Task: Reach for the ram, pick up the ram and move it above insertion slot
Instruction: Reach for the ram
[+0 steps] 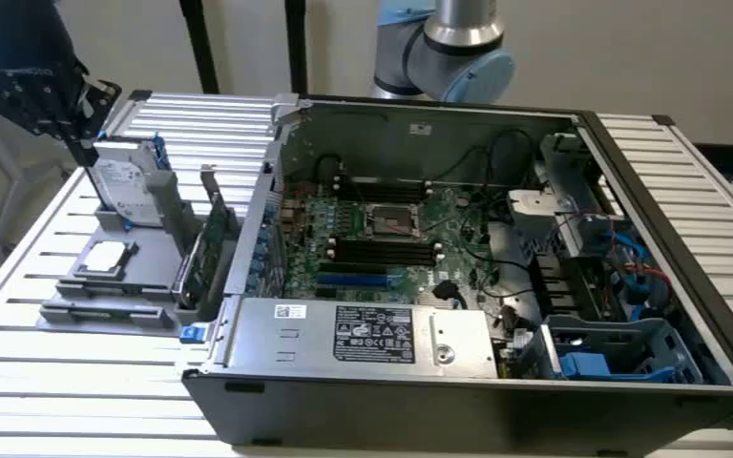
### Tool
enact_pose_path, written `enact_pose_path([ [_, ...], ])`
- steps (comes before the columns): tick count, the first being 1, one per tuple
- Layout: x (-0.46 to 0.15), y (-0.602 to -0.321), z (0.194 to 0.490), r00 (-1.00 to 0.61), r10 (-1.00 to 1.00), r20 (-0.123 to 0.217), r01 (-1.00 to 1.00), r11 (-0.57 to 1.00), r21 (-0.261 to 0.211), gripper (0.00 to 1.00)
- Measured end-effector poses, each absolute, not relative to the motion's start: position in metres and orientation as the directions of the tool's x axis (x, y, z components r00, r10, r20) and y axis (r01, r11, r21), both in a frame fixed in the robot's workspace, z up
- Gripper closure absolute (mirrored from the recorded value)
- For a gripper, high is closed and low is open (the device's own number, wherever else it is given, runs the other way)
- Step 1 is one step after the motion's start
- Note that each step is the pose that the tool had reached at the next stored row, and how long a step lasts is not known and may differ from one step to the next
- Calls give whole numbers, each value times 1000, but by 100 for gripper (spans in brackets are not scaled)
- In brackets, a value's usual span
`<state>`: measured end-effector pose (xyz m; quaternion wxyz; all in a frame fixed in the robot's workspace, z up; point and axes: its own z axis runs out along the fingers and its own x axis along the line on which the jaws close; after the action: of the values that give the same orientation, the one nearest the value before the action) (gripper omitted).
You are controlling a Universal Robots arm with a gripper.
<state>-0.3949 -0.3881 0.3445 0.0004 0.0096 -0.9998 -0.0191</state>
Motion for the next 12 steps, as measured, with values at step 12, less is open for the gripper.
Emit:
enact_pose_path([
  [12,-395,-388,345,-1000,-19,0,-19,999,38,89],
])
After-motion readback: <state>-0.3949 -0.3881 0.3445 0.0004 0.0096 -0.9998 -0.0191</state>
